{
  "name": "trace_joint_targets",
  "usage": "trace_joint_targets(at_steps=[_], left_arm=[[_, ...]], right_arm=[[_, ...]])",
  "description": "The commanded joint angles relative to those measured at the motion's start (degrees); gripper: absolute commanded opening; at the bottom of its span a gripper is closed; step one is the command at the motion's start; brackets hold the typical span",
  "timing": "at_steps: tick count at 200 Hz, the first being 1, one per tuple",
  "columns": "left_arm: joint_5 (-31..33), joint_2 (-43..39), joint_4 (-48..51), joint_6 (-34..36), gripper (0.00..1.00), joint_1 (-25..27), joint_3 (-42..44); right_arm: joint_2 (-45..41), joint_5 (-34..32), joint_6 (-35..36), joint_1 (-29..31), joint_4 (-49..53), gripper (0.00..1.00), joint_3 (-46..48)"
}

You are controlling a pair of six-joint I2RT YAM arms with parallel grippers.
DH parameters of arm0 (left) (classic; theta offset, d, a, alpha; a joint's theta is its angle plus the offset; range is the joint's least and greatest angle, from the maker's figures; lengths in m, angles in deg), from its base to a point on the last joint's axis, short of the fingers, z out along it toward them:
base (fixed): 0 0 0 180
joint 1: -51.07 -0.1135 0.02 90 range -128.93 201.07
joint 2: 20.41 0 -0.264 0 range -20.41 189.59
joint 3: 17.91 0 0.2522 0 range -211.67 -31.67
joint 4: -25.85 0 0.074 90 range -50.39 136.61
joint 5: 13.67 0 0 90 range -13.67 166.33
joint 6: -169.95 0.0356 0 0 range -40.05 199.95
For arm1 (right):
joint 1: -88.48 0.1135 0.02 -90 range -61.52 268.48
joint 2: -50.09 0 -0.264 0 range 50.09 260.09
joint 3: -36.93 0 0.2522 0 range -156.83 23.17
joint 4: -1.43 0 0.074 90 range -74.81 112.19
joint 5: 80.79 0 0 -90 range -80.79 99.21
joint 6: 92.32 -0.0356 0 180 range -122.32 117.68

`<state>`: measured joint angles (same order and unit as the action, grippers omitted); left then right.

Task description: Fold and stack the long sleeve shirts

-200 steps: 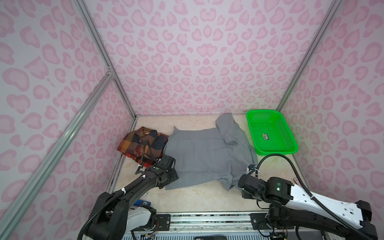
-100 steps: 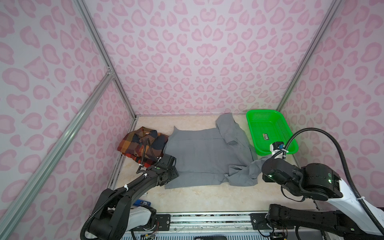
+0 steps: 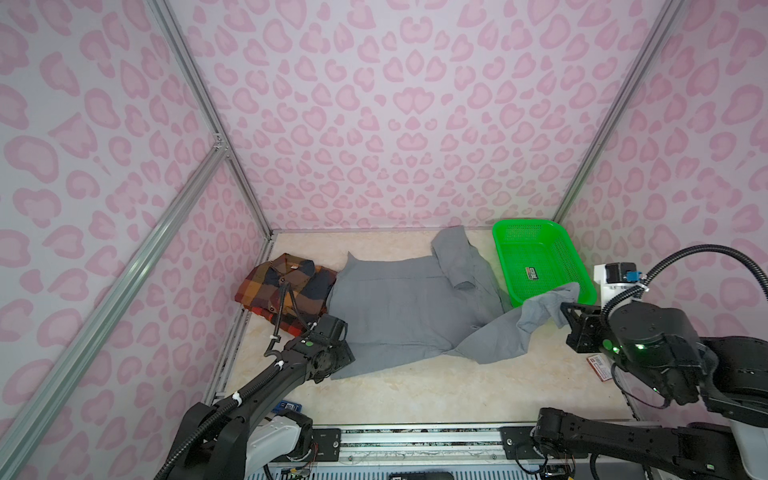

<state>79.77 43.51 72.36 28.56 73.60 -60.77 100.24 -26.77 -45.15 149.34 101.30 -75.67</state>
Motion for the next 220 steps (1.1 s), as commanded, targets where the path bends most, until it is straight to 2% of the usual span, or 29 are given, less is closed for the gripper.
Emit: trace_joint_targets(at_steps=[1, 44, 65, 82, 95, 108, 116, 120, 128, 150, 194, 220], left_arm=[[0.02, -0.11, 1.18, -0.99, 0.78, 0.02, 1.24], [-2.19, 0.06, -2.12, -1.84, 0.76, 0.4, 3.51], [-2.81, 0.15, -3.97, -2.45, 0.68, 1.44, 4.73], [-3.35, 0.54, -5.31, -2.89, 0.57, 2.46, 5.45], [-3.44, 1.01, -5.82, -2.92, 0.45, 3.17, 5.65], [-3.15, 1.46, -5.7, -2.95, 0.42, 3.53, 5.81], [-3.07, 1.64, -5.71, -2.83, 0.37, 3.49, 6.06], [-2.98, 1.57, -5.64, -2.81, 0.32, 3.49, 6.1], [-2.91, 1.31, -5.58, -2.66, 0.29, 3.5, 6.23], [-2.24, -0.66, -2.85, -2.53, 0.04, 3.49, 5.15], [-1.67, -10.03, 7.76, -2.37, 0.03, 3.49, -0.04], [0.47, -13.26, 14.79, -2.58, 0.03, 3.4, -4.24]], right_arm=[[0.72, -0.17, 4.55, 0.05, -2.6, 0.0, -0.31], [-0.41, 2.42, 4.36, 0.07, -3.99, 0.0, 3.44], [-1.6, 2.73, 3.71, 0.04, -4.64, 0.0, 2.97], [-2.65, 2.93, 3.75, 0.0, -5.48, 0.0, 2.78], [-2.93, 2.83, 3.93, -0.01, -5.35, 0.0, 2.37], [-2.73, 2.59, 4.02, 0.04, -4.57, 0.0, 1.66], [-2.69, 2.31, 4.12, 0.05, -4.2, 0.0, 1.42], [-2.69, 2.16, 4.15, 0.01, -4.16, 0.0, 1.33], [-2.72, 2.08, 4.36, -0.01, -4.17, 0.0, 1.27], [-2.36, 1.06, 4.85, -0.03, -3.56, 0.0, 0.67], [3.14, -6.11, 4.48, -0.24, 7.62, 0.0, -8.51], [3.54, -3.48, 9.07, -4.58, 7.58, 0.0, -10.08]])
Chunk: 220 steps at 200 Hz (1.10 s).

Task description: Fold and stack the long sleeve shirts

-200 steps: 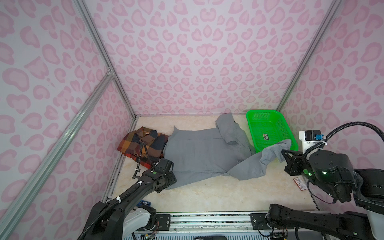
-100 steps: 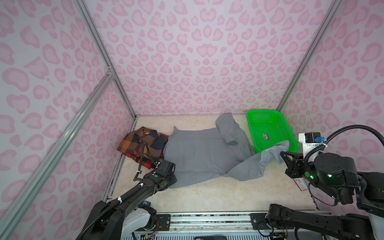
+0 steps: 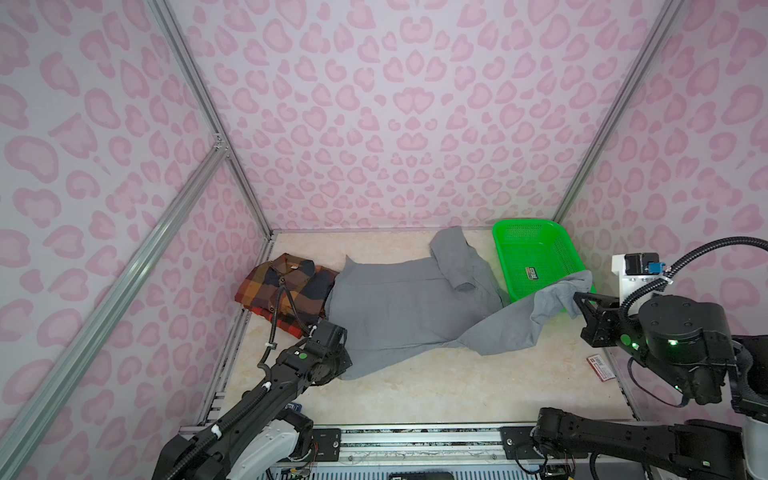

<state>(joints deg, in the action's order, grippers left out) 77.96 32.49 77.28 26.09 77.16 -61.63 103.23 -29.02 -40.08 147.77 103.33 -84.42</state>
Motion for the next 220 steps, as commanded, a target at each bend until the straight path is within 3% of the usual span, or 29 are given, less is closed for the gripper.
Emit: trace_joint_targets(at_steps=[1, 38, 86, 118, 139, 188, 220], left_arm=[[2.22, -2.35, 10.05, -0.11, 0.03, -0.16, -3.55], [2.25, -1.34, 16.07, 1.2, 0.03, -0.72, -8.39], [3.53, -3.58, 19.96, 2.1, 0.03, -2.23, -11.42], [1.2, 0.05, 18.98, 2.31, 0.03, -3.32, -9.43], [3.12, 1.3, 20.33, 2.9, 0.03, -3.82, -10.8], [3.88, 4.02, 20.17, 3.51, 0.03, -5.34, -12.76], [3.35, 6.34, 18.71, 3.84, 0.05, -6.47, -11.87]], right_arm=[[0.59, -1.14, 4.18, -3.2, 5.55, 0.0, -1.32], [2.85, 3.14, 8.15, -7.07, 5.47, 0.0, 0.24], [4.8, 2.14, 11.6, -7.12, 2.91, 0.0, 0.87], [5.62, 1.52, 15.51, -7.79, -3.75, 0.0, 4.21], [6.96, 1.63, 18.21, -10.25, -6.05, 0.0, 4.59], [8.87, 14.99, 23.72, -21.82, -15.31, 0.0, 8.34], [11.34, 20.94, 25.24, -25.58, -18.99, 0.0, 7.5]])
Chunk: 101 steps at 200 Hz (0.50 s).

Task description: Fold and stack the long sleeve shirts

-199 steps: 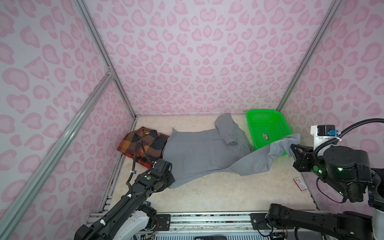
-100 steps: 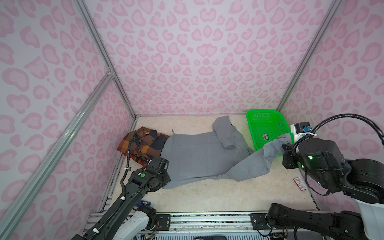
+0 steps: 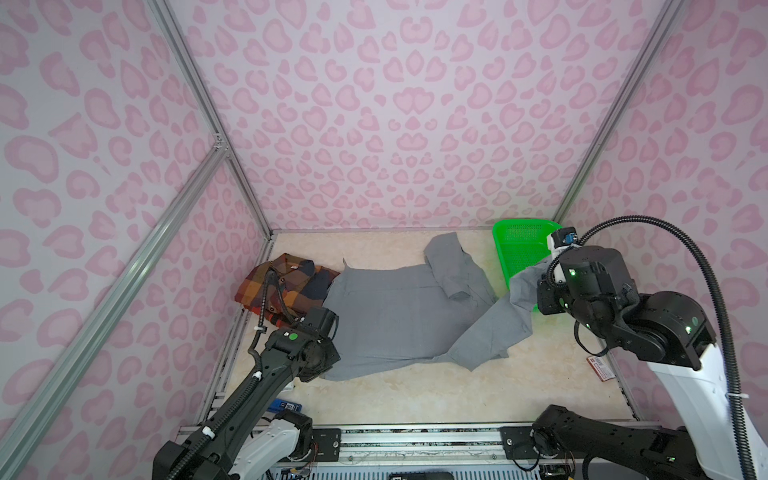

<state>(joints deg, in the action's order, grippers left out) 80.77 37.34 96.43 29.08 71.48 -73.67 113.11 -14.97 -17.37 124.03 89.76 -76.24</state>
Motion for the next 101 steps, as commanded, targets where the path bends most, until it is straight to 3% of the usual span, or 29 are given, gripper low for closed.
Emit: trace_joint_targets(at_steps=[1, 101], left_arm=[[0.5, 1.57, -0.41, 0.9, 0.05, -0.84, 0.17], [-1.05, 13.44, -0.46, 3.78, 0.11, -4.03, -6.06]], right_arm=[[1.56, 7.01, 2.51, -1.87, -5.49, 0.0, -0.73], [10.89, 5.23, 3.4, -8.83, -16.03, 0.0, -0.08]])
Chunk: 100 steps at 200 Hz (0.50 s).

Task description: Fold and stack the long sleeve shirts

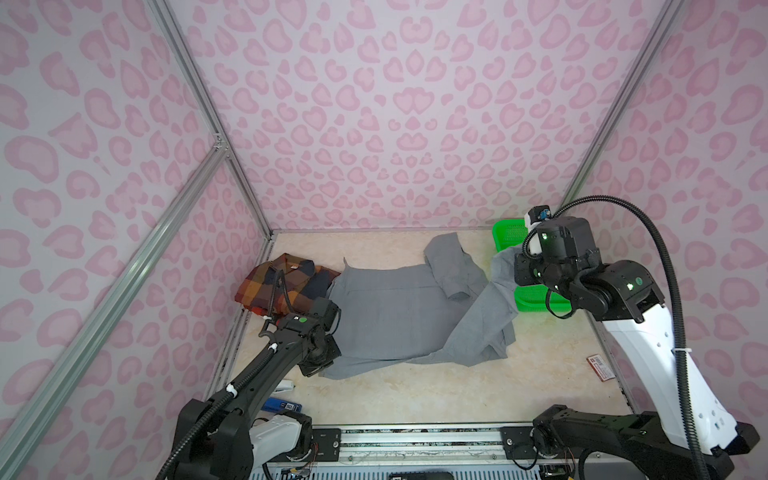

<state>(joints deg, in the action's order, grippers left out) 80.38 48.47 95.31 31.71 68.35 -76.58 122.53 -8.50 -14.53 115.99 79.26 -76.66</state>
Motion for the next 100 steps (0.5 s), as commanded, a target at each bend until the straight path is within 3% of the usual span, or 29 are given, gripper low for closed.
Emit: trace_joint_targets(at_steps=[1, 85, 100], left_arm=[[-0.64, 2.44, 0.69, 1.24, 0.11, -0.96, -3.29], [-0.21, 11.32, 1.01, 5.99, 0.22, -8.02, -11.3], [-0.51, 10.68, 1.31, 6.66, 0.55, -9.32, -11.67]], right_arm=[[1.56, -1.3, 0.58, -0.79, -5.67, 0.0, 0.38], [10.68, -2.32, -1.13, -2.34, -12.63, 0.0, 0.72], [12.25, -2.21, -1.56, -2.44, -14.31, 0.0, 1.57]])
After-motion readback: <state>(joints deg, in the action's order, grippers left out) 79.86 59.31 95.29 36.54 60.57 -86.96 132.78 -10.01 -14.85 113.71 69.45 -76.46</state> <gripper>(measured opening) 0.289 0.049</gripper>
